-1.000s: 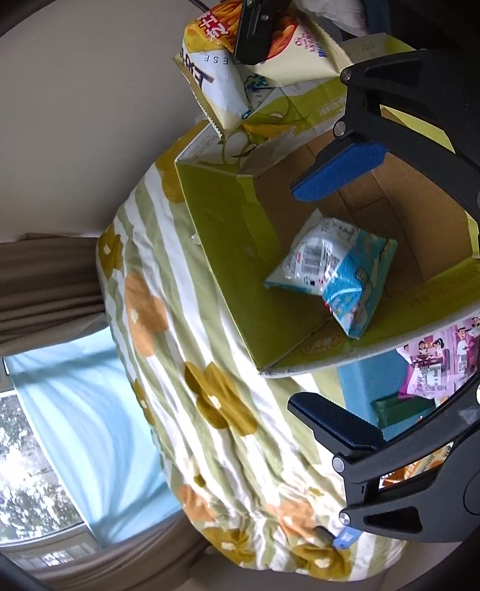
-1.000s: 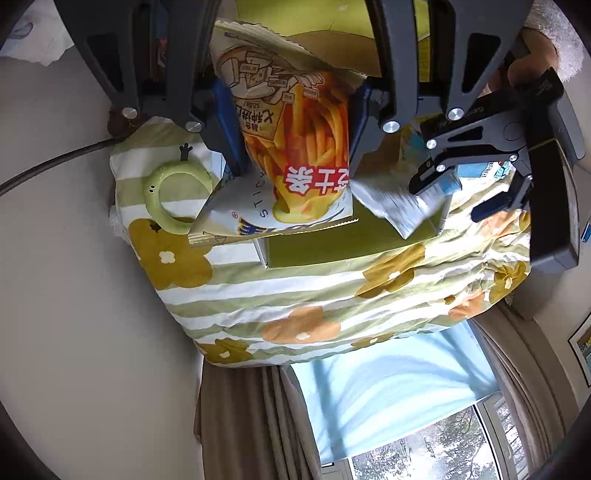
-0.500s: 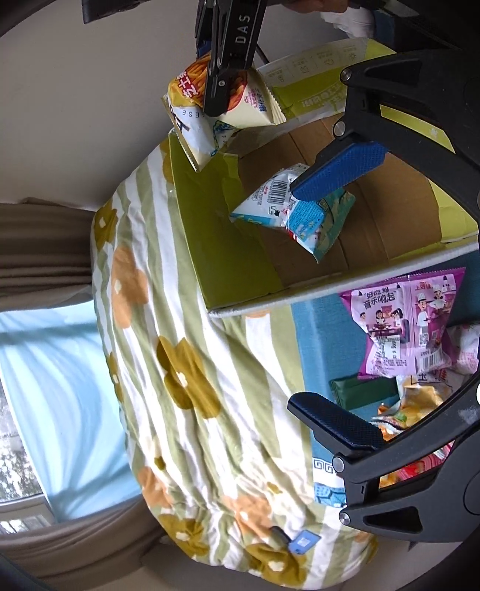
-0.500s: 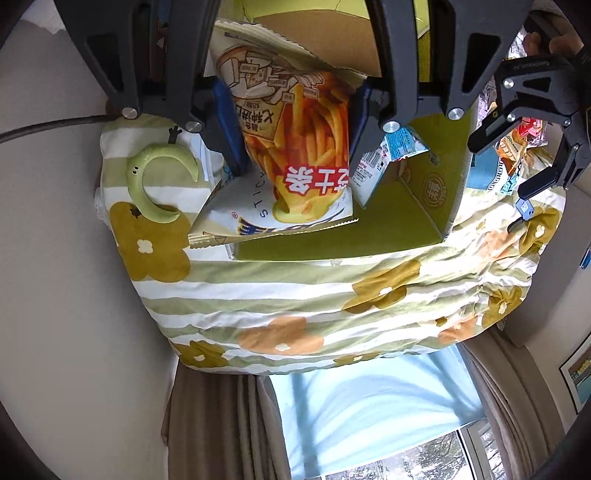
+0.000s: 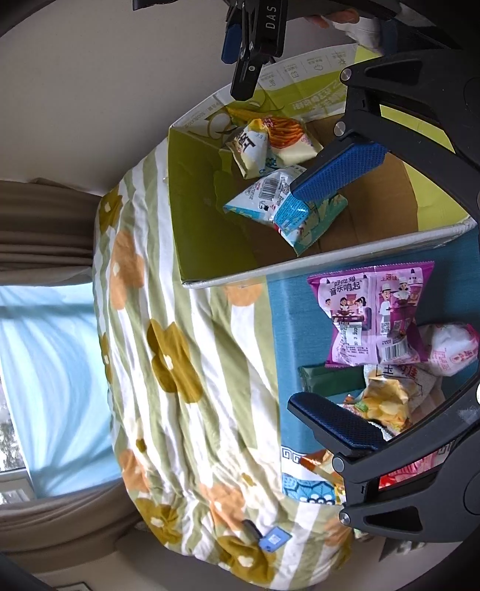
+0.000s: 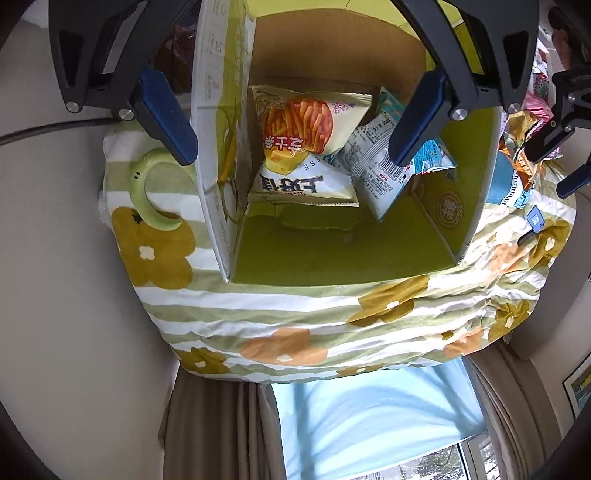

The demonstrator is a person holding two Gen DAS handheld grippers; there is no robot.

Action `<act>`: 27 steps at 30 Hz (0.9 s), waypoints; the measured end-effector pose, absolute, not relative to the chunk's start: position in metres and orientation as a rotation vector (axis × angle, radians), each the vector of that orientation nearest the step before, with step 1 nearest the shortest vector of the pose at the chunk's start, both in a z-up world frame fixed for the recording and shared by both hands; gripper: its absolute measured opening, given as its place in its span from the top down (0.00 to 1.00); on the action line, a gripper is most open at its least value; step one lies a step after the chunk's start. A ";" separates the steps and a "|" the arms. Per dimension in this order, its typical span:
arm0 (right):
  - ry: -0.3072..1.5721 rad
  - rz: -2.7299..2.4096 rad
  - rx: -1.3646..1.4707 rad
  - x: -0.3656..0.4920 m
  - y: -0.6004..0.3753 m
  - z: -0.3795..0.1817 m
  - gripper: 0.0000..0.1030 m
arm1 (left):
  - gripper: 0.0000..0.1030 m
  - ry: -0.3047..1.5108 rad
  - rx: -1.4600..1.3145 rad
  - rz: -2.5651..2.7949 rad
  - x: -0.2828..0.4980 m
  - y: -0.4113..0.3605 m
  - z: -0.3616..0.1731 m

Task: Organize snacks
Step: 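Withdraw both open grippers from the box back toward the snack pile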

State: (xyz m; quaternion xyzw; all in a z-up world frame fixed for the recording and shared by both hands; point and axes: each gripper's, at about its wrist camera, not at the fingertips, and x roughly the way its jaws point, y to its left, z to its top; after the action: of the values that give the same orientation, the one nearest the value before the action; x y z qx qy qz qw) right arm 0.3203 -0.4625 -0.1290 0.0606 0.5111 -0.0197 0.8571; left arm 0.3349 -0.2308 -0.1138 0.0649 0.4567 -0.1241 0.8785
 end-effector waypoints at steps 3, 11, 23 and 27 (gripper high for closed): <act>1.060 -0.028 0.164 0.306 -0.466 -0.117 0.00 | 0.01 0.919 0.134 -0.252 0.320 -0.228 -0.100; 0.911 -0.032 0.124 0.245 -0.446 -0.057 0.00 | 0.01 0.811 0.110 -0.220 0.259 -0.194 -0.046; 0.698 0.111 0.119 0.138 -0.376 0.003 0.00 | 0.01 0.731 0.044 -0.033 0.129 -0.088 -0.011; 0.682 0.174 0.091 0.118 -0.345 0.002 0.00 | 0.01 0.744 0.014 0.026 0.101 -0.051 -0.013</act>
State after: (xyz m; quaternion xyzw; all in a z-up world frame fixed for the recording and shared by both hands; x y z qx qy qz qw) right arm 0.1179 -0.3455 0.0018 0.0447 0.3340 0.0851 0.9377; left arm 0.1014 -0.0510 -0.0131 0.0071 0.3635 0.0126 0.9315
